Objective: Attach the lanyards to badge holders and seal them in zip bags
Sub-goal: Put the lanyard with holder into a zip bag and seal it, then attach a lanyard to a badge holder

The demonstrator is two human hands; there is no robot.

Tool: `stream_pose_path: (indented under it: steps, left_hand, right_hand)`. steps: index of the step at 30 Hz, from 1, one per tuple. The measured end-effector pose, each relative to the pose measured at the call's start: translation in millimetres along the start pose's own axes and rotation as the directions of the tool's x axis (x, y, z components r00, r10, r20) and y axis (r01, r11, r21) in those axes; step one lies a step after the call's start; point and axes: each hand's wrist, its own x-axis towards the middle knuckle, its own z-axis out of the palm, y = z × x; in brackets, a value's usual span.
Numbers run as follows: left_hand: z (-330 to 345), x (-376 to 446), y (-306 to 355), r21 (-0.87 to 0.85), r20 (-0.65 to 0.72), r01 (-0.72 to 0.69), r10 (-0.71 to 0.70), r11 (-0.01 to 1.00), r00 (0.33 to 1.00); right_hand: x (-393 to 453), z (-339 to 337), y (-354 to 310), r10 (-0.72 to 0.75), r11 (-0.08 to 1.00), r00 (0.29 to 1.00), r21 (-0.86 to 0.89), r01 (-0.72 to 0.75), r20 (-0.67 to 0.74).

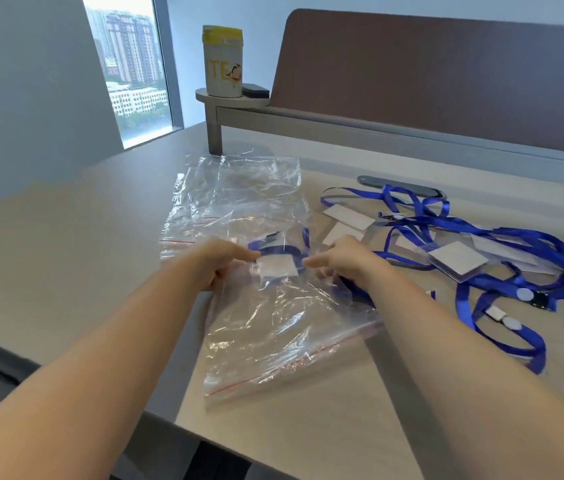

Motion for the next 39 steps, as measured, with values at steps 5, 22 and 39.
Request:
stream_pose_path:
  steps: [5,22,39]
  left_hand:
    - [4,6,7,0.06,0.062,-0.132,0.128,0.989,0.99]
    - [123,-55,93,-0.242,0.304,-0.446,0.504,0.861,0.808]
    - [325,-25,114,0.767,0.341,-0.495,0.394,0.407,0.853]
  right_hand:
    - [9,-1,0,-0.012,1.0,1.0,-0.004,0.012,-0.001]
    - [-70,-137,84,0.11,0.867,0.749,0.431,0.249,-0.653]
    - [-132,-267,275,0.426,0.884,0.361,0.467,0.03,-0.83]
